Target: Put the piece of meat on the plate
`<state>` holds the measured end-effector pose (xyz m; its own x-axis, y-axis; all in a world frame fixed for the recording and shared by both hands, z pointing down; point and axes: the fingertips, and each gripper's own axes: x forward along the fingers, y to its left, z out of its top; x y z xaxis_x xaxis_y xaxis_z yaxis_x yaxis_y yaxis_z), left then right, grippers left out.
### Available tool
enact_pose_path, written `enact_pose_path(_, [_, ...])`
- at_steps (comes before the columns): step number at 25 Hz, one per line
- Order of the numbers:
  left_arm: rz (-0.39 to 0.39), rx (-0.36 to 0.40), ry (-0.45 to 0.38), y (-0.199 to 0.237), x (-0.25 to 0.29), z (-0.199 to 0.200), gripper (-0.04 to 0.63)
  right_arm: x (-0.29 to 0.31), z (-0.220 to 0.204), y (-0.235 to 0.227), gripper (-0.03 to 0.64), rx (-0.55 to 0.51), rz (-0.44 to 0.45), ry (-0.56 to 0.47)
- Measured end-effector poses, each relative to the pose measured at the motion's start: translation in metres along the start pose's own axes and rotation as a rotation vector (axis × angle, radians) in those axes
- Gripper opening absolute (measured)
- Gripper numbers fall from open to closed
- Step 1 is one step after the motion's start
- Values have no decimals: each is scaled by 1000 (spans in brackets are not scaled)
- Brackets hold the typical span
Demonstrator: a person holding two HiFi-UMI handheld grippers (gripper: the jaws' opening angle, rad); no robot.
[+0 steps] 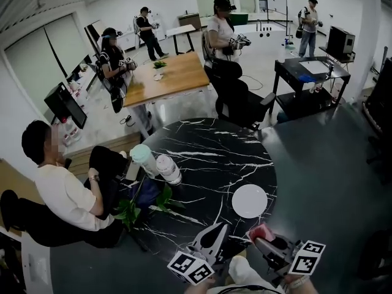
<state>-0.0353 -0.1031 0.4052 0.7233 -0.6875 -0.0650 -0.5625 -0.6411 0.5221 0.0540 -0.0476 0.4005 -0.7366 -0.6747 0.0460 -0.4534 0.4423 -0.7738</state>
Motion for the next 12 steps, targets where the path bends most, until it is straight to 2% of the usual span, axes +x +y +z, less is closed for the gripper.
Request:
enact_pose_path(8, [30,6,32,49,58,-18,9,30,15,-68,92,36,-45,87])
enact_pose_path(12, [56,-14,59,71,78,-35,9,42,12,-105,92,69,-79,140])
